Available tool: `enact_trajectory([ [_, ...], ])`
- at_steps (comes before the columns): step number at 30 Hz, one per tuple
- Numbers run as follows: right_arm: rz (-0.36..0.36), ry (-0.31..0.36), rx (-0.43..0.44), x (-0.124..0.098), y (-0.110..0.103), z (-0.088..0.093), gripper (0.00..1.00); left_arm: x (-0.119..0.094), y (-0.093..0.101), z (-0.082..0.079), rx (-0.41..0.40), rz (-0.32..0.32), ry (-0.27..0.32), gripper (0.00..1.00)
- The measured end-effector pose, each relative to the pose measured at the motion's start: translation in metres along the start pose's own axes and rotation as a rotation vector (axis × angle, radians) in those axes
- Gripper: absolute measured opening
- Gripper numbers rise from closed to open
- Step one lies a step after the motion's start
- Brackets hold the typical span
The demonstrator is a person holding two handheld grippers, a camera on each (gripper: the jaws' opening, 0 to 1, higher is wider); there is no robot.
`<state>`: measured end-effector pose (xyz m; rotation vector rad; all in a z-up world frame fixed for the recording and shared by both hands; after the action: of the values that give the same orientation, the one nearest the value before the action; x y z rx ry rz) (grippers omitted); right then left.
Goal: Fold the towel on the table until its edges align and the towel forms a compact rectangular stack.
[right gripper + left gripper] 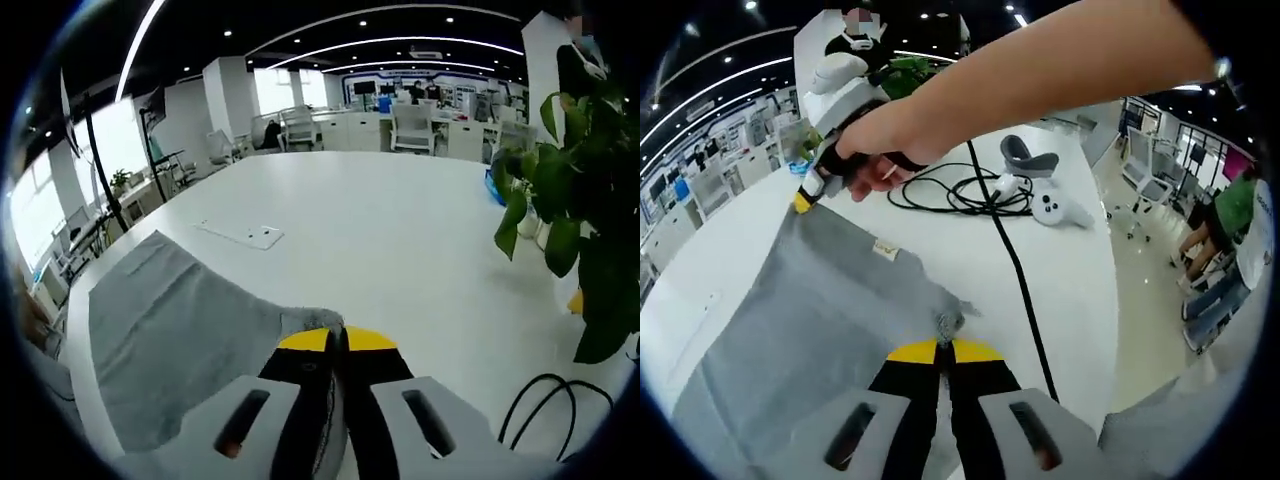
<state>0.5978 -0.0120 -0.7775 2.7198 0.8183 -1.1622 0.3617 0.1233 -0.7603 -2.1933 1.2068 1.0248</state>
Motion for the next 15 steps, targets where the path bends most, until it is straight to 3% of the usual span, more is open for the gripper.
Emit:
enact_trajectory([
  [15, 0.049, 0.042, 0.000, -0.024, -0.025, -0.042, 0.01, -0.052, -0.018, 0.005, -0.031, -0.081, 0.097, 0.02],
])
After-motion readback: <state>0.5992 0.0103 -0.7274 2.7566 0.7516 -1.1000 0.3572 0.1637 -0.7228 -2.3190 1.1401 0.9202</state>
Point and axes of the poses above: the point that each gripper's makers call its tool centre point, and the gripper's own axes: x roughly forward along the fingers, y roughly to its right, z roughly out of its underside, the point moved 9 cm from there along -x, roughly backward along the fingers, and after that the axes turned 10 degrees about -y, right-handed, at the moved point
